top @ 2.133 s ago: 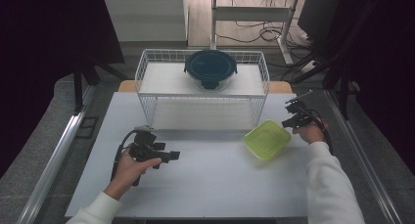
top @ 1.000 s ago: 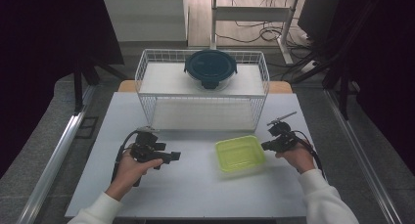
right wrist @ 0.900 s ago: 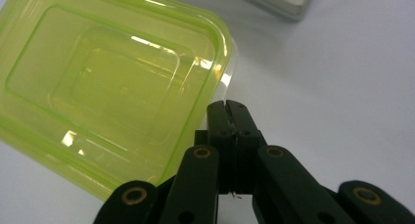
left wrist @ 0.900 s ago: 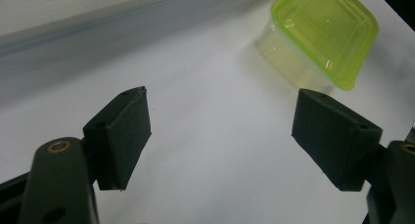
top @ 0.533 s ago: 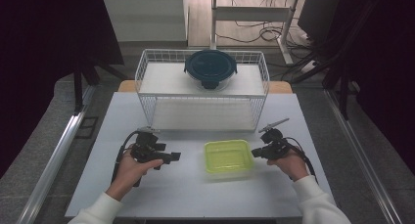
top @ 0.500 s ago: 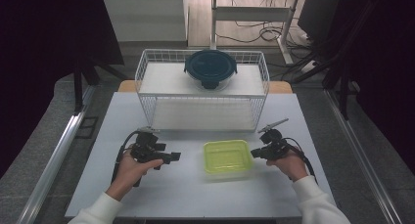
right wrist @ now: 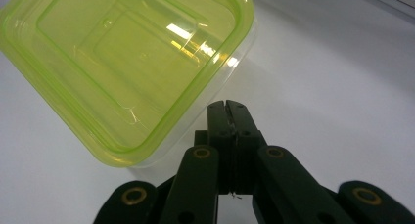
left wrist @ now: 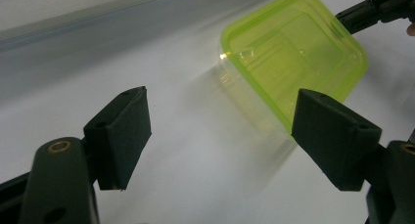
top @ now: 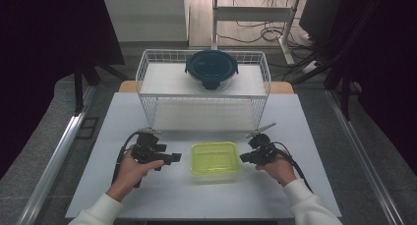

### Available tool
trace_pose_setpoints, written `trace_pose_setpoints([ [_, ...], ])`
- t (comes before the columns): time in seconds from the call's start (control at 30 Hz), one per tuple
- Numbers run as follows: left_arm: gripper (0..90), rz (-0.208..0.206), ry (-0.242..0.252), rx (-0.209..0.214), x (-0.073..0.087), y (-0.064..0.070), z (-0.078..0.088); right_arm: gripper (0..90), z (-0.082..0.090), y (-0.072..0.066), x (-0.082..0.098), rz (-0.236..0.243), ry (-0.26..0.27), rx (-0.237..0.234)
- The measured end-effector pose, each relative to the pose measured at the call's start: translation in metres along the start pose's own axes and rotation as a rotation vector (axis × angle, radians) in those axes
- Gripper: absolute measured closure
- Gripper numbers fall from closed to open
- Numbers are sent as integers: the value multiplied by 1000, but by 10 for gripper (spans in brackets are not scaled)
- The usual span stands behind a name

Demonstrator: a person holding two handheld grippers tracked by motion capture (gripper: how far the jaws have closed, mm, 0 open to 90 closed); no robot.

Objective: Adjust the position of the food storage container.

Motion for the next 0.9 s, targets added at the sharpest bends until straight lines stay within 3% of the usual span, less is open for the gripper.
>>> trace_pose_setpoints([
  [0.33, 220, 2, -5, -1, 1, 0, -1, 884, -12, -23, -21, 44, 19, -18],
  [0.4, 220, 13, -4, 24, 1, 2, 0, 884, -14, -25, -23, 54, 20, -10],
  [0.5, 221, 14, 7, 24, 0, 3, 2, 884, -13, -25, -23, 57, 22, -5],
  [0.63, 222, 14, 10, 18, -1, 1, 3, 884, -3, -22, -22, 35, 62, 14],
  [0.7, 222, 17, 12, 17, -1, -1, 4, 884, 8, -18, -21, 21, 107, 32],
  [0.9, 223, 18, 16, 13, -1, -2, 6, 884, 26, -17, -15, -38, 177, 36],
])
Point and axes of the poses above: each handheld gripper's, and its own axes: z roughly backward along the jaws, x roughly out of its underside, y roughly to its right, the point moved 7 cm from there along -z, roughly forward along the jaws, and after that the axes turned 15 degrees about z, right-handed, at the moved point
